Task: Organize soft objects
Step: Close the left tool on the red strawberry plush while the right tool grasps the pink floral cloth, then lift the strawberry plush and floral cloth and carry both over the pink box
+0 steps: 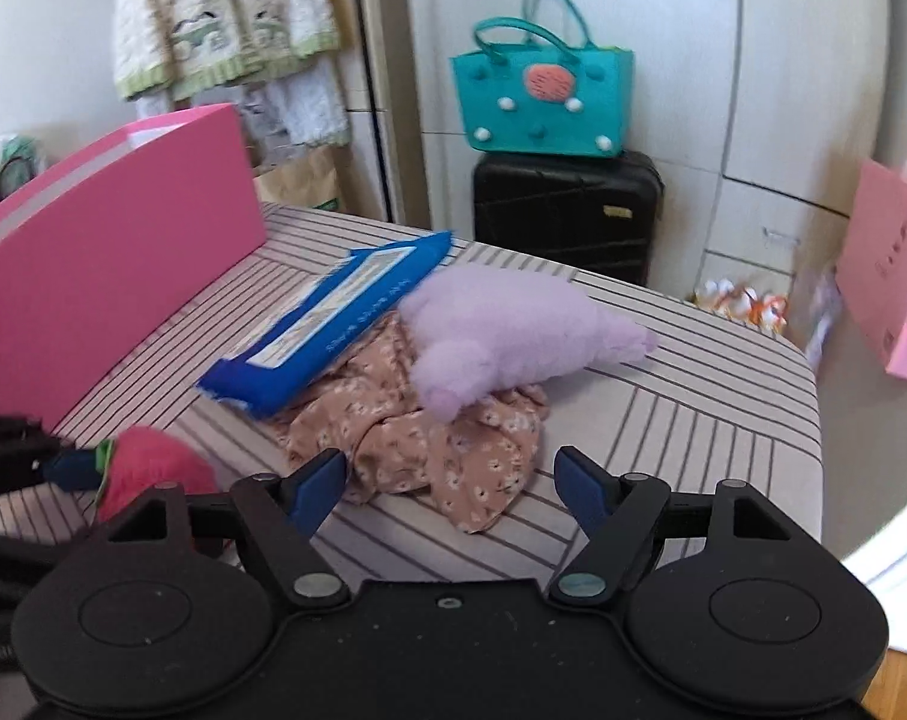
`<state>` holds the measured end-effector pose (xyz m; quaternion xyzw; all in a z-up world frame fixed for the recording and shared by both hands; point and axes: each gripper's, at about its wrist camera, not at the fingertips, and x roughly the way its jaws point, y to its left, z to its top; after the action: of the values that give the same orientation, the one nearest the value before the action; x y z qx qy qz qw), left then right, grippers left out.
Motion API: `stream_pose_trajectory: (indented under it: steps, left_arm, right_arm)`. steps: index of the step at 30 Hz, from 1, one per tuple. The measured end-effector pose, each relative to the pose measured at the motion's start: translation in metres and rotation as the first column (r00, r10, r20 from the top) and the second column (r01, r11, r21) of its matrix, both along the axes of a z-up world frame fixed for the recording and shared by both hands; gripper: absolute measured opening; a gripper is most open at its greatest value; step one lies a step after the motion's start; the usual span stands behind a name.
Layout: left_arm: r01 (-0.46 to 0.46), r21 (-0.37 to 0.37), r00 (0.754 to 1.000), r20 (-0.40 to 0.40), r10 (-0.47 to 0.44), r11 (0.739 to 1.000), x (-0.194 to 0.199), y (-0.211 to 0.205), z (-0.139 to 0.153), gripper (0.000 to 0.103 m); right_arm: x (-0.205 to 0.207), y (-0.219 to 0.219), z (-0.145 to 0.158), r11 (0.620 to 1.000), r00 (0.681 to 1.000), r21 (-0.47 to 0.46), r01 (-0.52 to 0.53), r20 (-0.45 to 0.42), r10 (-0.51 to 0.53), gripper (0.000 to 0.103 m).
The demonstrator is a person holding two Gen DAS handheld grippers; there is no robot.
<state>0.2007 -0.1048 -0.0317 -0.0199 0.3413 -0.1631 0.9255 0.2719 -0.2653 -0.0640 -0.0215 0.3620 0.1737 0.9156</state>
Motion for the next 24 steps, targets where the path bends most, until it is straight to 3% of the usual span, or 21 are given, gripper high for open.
stream_pose_trajectory:
  steps: [9,11,12,13,16,24]
  left_arm:
    - [0.011,-0.043,1.000,-0.019,-0.012,0.999,0.003,0.001,0.000,0.045]
    - [0.005,-0.038,1.000,-0.020,-0.006,0.999,0.004,0.002,-0.001,0.045]
    - [0.002,-0.040,1.000,-0.026,-0.003,0.999,0.005,0.003,0.000,0.045]
    - [-0.001,-0.046,0.999,-0.035,-0.001,0.999,0.006,0.003,0.001,0.045]
    - [0.011,-0.060,0.999,-0.031,-0.013,0.998,0.003,0.004,0.003,0.045]
    - [0.011,-0.061,0.999,-0.041,-0.014,0.998,-0.002,0.004,0.002,0.045]
  right_arm:
    - [0.009,0.009,-0.005,1.000,0.999,0.000,-0.030,0.042,0.030,0.086]
    - [0.009,0.012,-0.006,1.000,0.998,-0.002,-0.017,0.059,0.017,0.069]
    - [0.007,0.012,-0.007,1.000,0.997,-0.009,-0.014,0.072,0.014,0.042]
    - [0.005,0.012,-0.006,1.000,0.996,-0.005,-0.023,0.086,0.023,0.027]
    - [-0.005,0.005,-0.003,0.999,0.997,0.027,-0.021,0.071,0.019,0.018]
    - [-0.035,-0.010,-0.003,0.998,0.998,0.061,0.035,0.050,-0.038,0.016]
